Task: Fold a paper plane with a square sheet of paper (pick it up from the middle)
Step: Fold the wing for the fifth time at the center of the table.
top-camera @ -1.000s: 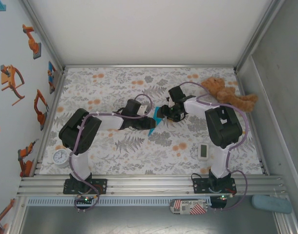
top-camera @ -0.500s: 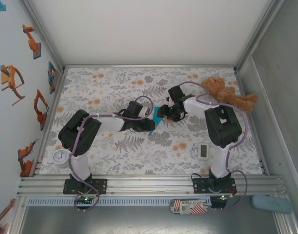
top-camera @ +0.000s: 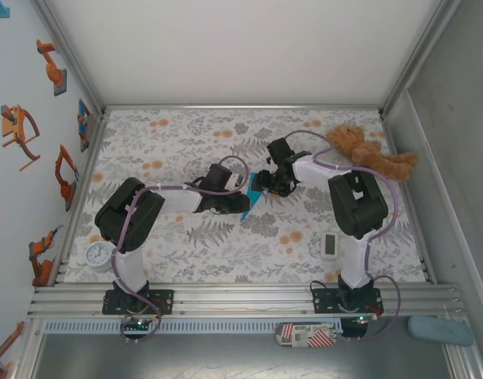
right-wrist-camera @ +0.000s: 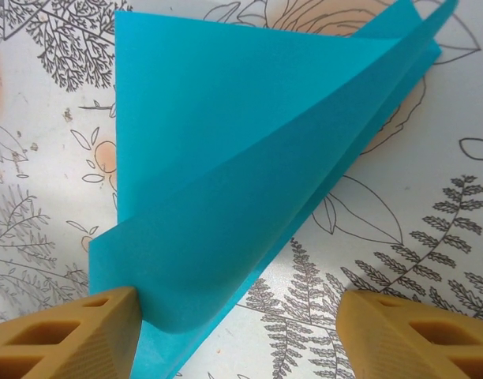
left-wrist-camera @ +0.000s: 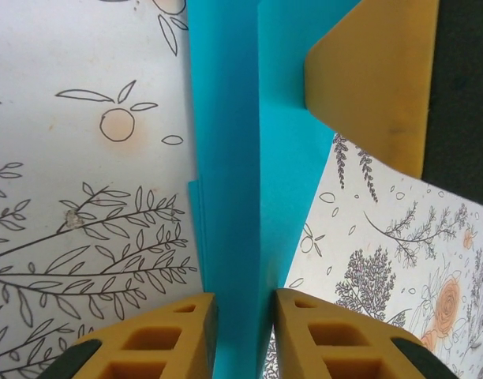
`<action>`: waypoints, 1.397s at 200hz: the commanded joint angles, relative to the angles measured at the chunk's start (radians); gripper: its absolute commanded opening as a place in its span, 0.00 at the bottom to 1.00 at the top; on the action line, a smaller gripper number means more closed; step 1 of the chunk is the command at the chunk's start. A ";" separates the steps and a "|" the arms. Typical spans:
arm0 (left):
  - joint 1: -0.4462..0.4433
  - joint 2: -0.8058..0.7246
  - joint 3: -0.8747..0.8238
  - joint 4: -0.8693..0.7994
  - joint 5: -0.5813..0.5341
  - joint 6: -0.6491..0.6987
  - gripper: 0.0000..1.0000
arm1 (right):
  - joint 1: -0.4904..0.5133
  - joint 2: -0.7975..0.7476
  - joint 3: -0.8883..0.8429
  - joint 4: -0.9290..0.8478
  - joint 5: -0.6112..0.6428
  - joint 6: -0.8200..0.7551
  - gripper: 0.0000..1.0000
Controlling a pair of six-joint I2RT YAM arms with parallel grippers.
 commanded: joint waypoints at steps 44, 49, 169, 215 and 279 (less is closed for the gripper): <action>-0.007 0.066 -0.035 -0.058 -0.027 0.001 0.26 | 0.023 0.205 -0.038 -0.010 0.169 -0.035 0.70; -0.007 0.064 -0.035 -0.060 -0.028 0.001 0.26 | 0.023 0.208 -0.038 -0.012 0.170 -0.034 0.70; -0.007 -0.188 -0.030 -0.094 -0.102 -0.036 0.37 | 0.024 0.247 -0.031 -0.015 0.160 -0.031 0.70; -0.012 -0.132 -0.028 0.052 -0.001 -0.101 0.24 | 0.024 0.252 -0.029 -0.013 0.151 -0.029 0.70; -0.009 -0.027 0.021 0.095 0.060 -0.128 0.17 | 0.024 0.251 -0.030 -0.015 0.146 -0.029 0.69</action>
